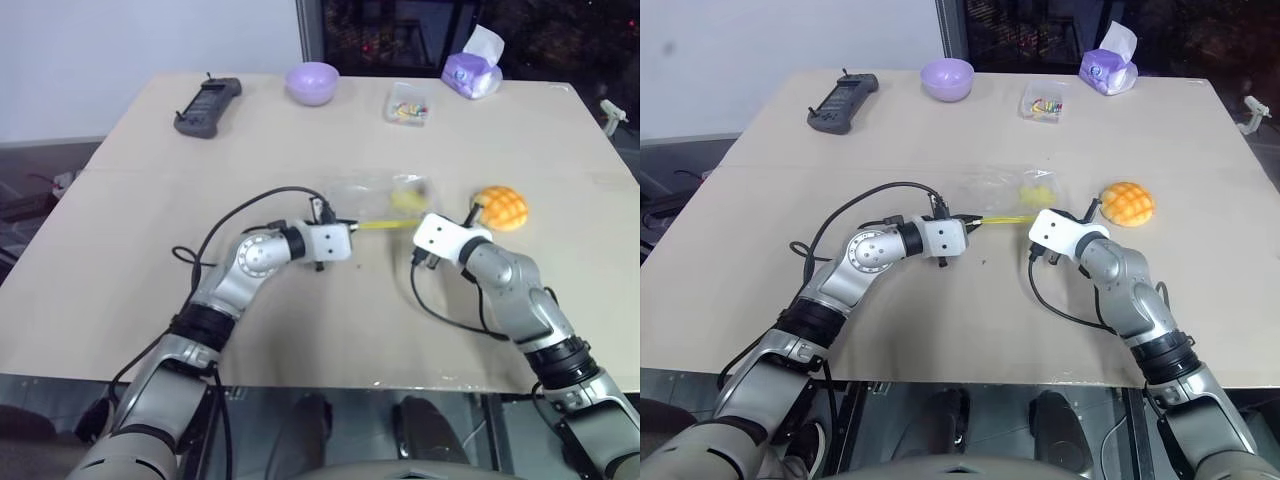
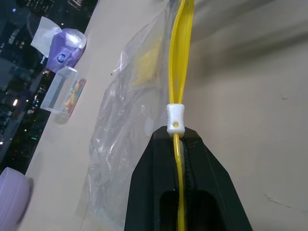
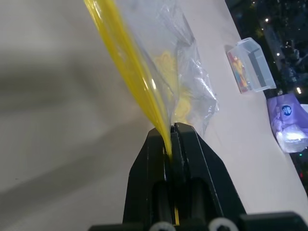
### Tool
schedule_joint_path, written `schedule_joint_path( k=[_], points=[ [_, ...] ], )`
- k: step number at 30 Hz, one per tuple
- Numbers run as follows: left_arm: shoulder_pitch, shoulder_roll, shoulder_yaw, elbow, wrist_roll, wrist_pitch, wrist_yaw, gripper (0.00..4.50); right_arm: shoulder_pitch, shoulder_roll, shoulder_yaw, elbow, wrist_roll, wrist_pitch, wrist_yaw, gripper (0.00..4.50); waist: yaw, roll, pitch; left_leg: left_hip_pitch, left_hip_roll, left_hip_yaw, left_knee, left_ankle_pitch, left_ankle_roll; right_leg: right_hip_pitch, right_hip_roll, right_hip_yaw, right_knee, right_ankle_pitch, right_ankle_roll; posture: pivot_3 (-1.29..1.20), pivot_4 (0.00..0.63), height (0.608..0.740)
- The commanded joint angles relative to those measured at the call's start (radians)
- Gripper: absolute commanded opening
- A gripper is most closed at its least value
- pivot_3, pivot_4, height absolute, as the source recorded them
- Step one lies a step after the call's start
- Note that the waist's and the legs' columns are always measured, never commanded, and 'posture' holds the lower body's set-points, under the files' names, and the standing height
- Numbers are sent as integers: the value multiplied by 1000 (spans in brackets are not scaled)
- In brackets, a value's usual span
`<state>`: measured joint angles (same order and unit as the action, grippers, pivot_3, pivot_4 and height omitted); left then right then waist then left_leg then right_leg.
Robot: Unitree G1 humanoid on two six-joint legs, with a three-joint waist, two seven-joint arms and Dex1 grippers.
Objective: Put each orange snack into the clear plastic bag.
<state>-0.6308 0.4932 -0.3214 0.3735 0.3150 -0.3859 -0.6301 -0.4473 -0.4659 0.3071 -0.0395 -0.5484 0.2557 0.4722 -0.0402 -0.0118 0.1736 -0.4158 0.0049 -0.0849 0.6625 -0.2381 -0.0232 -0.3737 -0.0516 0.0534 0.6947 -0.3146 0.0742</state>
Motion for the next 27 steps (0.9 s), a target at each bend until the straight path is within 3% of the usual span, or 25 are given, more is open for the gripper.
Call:
schedule_joint_path(
  k=[1,5,9,18,26,27],
  points=[
    [1,3,9,-28,2,-22,13,54,-2,0,-13,-82,35,-12,37,0,0,0,0,0,0,0,0,0,0,0,0,0,0,0,0,0,150,740],
    [3,-3,8,-28,3,-16,20,54,8,-22,9,-142,58,-54,94,0,0,0,0,0,0,0,0,0,0,0,0,0,0,0,0,0,150,740],
    [3,-1,10,-24,7,-15,26,54,29,-31,-48,-193,103,-43,97,0,1,0,0,0,0,0,0,0,0,0,0,0,0,0,0,0,150,740],
    [4,-1,6,-17,4,-22,23,0,75,-167,-113,-248,182,-57,191,4293,1,0,0,0,0,0,0,0,0,0,0,0,0,0,0,0,150,740],
    [5,-8,2,-15,3,-23,21,0,30,-65,-190,-352,373,89,221,4403,-1,0,0,0,0,0,0,0,0,0,0,0,0,0,0,0,150,740],
    [5,-10,2,-16,3,-23,21,0,29,-57,-188,-352,378,94,216,3886,0,0,0,0,0,0,0,0,0,0,0,0,0,0,0,0,150,740]
  ],
)
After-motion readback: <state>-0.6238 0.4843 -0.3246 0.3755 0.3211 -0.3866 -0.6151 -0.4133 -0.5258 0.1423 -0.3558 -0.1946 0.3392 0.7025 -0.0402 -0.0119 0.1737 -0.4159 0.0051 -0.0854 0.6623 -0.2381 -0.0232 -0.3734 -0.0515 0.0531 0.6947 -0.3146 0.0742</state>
